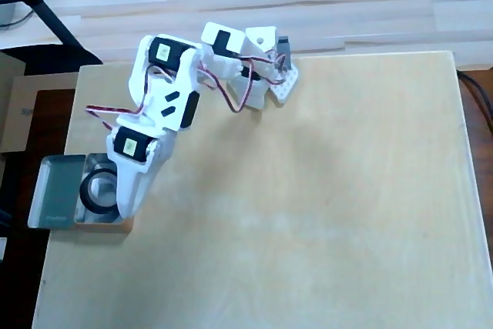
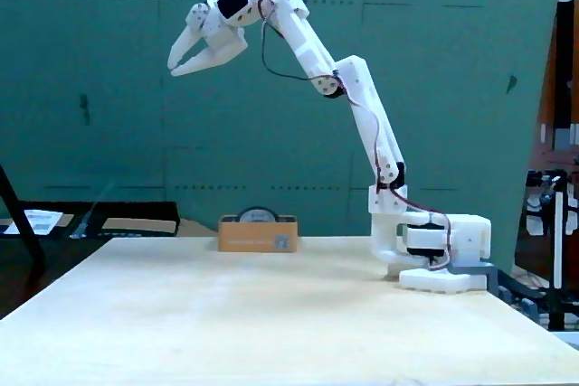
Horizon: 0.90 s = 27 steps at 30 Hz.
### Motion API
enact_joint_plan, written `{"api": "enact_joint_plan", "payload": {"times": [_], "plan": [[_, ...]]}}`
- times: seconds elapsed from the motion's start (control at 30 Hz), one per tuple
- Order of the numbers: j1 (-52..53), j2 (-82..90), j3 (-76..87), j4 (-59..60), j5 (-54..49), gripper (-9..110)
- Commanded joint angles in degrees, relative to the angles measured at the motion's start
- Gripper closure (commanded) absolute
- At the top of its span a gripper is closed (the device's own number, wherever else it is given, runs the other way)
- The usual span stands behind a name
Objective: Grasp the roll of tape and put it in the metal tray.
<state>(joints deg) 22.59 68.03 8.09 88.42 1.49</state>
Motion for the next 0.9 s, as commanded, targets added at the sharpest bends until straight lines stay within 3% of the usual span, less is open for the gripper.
{"api": "enact_joint_plan", "payload": {"times": [0.0,0.63,0.87], "plan": [[-0.6,0.1,-1.6,18.6,0.4,102],[-2.2,0.8,-0.2,18.5,-1.8,102],[-12.3,2.2,-1.1,18.6,-6.9,102]]}}
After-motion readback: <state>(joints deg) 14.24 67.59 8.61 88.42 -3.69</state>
